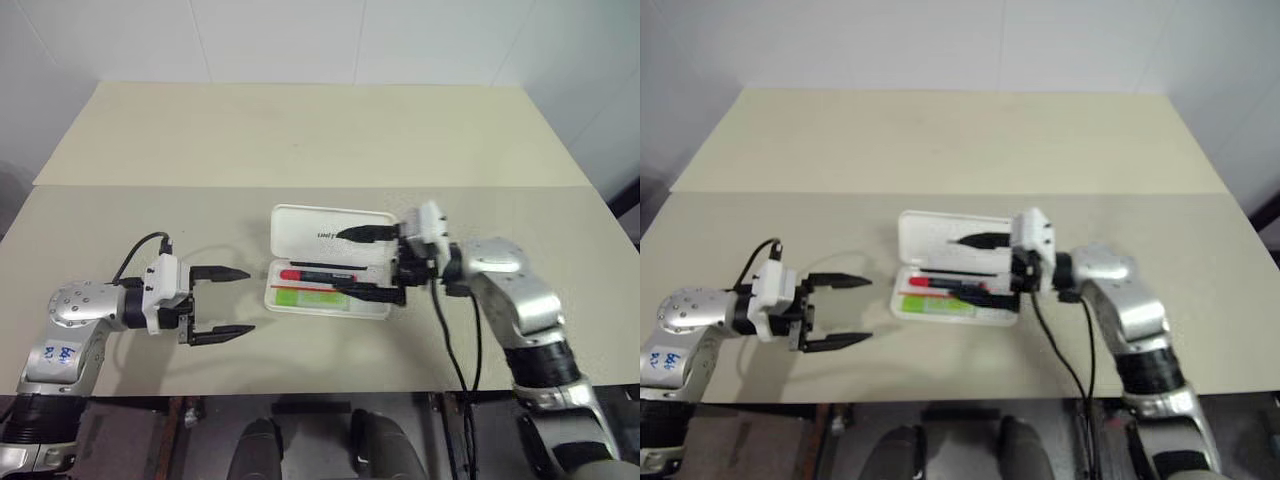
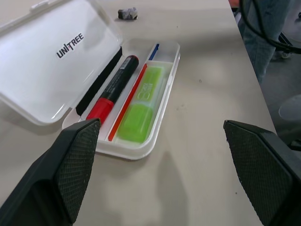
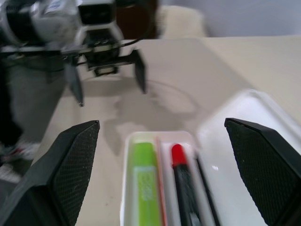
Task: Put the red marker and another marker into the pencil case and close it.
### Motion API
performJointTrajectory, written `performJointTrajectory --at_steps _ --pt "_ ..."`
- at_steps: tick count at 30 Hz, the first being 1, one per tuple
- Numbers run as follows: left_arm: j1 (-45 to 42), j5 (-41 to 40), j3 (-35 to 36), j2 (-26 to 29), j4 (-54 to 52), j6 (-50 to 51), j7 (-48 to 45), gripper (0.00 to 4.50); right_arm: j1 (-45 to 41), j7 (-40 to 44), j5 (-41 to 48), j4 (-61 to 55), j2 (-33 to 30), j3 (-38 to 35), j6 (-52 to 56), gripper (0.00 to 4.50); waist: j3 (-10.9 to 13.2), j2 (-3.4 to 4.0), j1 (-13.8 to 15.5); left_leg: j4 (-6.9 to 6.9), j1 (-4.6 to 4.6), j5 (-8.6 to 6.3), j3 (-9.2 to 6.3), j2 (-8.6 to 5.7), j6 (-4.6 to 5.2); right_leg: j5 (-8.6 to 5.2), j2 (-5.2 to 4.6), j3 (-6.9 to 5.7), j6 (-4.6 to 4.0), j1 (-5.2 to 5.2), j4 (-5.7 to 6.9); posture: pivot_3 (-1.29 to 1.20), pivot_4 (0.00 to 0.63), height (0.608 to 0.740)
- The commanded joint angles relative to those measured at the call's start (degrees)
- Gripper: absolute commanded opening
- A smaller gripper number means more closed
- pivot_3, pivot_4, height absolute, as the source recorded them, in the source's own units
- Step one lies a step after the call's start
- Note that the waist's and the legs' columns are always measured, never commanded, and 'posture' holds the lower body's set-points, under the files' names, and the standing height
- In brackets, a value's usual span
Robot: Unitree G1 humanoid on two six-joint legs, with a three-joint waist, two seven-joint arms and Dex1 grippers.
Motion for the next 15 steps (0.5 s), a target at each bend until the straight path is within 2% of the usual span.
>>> performJointTrajectory --at_steps 1,4,8,11,15 --pt "-0.3 -0.5 0.3 -0.7 -0.9 -0.8 0.4 4.5 3.4 -6.7 5.4 -8.1 -1.6 -6.8 5.5 4.49 0.0 -0.01 -0.1 -0.01 0.01 0.0 0.0 0.0 0.0 0.0 0.0 0.0 0.0 0.0 -0.1 0.0 0.15 0.74" --pt "-0.7 -0.4 -0.1 -1.4 -0.7 -0.8 0.8 4.5 8.1 -14.9 7.9 -11.5 -2.2 -15.0 8.5 4.49 0.0 -0.01 -0.1 -0.03 0.05 0.0 0.0 0.02 0.0 -0.02 0.0 0.0 -0.03 -0.01 -0.12 0.0 0.15 0.74" --pt "-1.7 -0.4 -0.8 -2.4 -0.2 -0.7 1.3 4.5 12.8 -21.9 5.2 -11.9 -1.8 -19.4 5.7 4.49 0.0 -0.03 -0.1 -0.02 0.05 0.0 0.0 0.02 0.0 -0.01 0.0 0.01 -0.03 0.01 -0.15 0.0 0.15 0.74" --pt "-3.1 0.0 -1.7 -3.3 0.4 -0.7 1.3 4.5 15.1 -27.9 2.4 -10.2 0.4 -20.2 3.3 4.49 0.0 -0.05 -0.1 -0.02 0.06 0.0 0.0 0.02 0.01 -0.01 0.0 0.01 -0.03 0.01 -0.13 0.0 0.15 0.74" --pt "-5.8 0.5 -3.2 -4.8 1.4 -0.9 1.4 4.5 16.9 -33.3 -3.2 -6.2 2.6 -17.8 0.0 4.49 0.0 -0.06 -0.2 0.02 0.06 0.01 0.0 0.01 0.01 0.0 0.0 0.03 -0.01 0.01 -0.11 0.0 0.15 0.74"
